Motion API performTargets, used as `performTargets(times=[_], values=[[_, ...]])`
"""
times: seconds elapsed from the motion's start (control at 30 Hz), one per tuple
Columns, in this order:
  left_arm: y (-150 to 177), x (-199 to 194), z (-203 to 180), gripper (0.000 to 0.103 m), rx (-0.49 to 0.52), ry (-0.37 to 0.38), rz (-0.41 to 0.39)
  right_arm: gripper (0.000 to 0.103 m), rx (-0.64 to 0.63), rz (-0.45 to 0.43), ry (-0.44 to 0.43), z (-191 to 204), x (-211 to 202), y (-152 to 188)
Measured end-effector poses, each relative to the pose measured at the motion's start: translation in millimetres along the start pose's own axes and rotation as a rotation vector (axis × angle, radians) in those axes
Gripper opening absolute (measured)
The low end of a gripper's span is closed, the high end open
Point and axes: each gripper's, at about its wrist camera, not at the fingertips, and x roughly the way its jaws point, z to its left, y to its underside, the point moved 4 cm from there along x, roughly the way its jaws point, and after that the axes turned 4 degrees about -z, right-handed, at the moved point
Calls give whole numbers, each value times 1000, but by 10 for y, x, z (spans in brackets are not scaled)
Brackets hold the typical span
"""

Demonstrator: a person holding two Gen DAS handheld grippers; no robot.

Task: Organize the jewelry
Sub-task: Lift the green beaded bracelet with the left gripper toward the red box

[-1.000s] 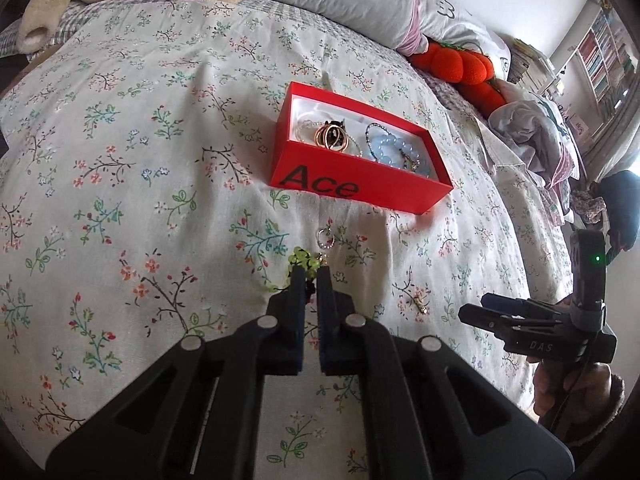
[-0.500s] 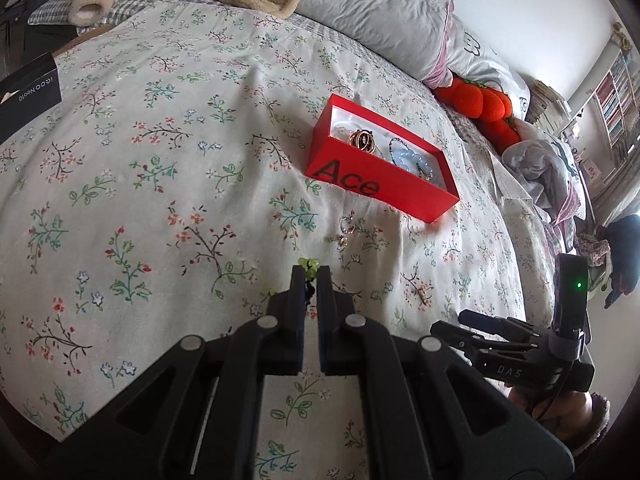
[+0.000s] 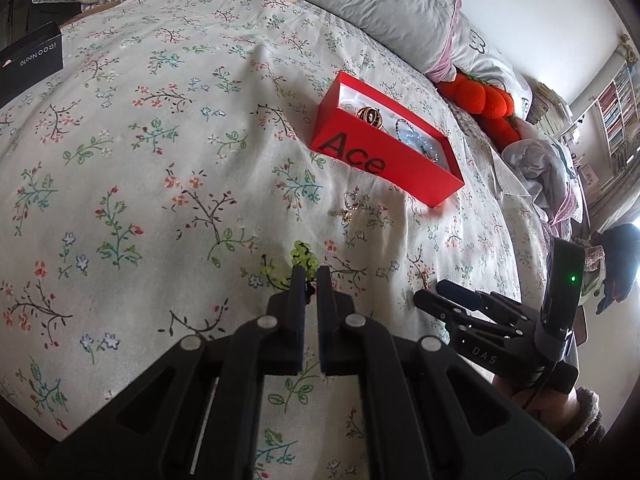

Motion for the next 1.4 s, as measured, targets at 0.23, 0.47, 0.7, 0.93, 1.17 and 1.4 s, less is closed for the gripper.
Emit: performTargets(times=[0.23, 0.47, 0.7, 0.93, 1.17, 1.4], values=[[27, 16, 33, 6, -13, 6, 10, 35, -10, 1, -2, 18, 38, -41], [27, -32, 13, 6, -18, 11, 14, 15, -96, 18, -12, 136, 50, -40], [8, -96, 30, 6, -20, 10, 5, 5, -34, 54, -47, 57, 25, -50], [-44, -152, 104, 6, -32, 7, -12, 5, 60, 54, -71, -53, -117, -52], [-161, -232, 104, 6, -32, 11, -41, 5, 160, 38, -122, -200, -332, -160], [-376, -261, -86, 6, 15, 33, -61, 5, 266, 25, -189, -331, -481, -337]])
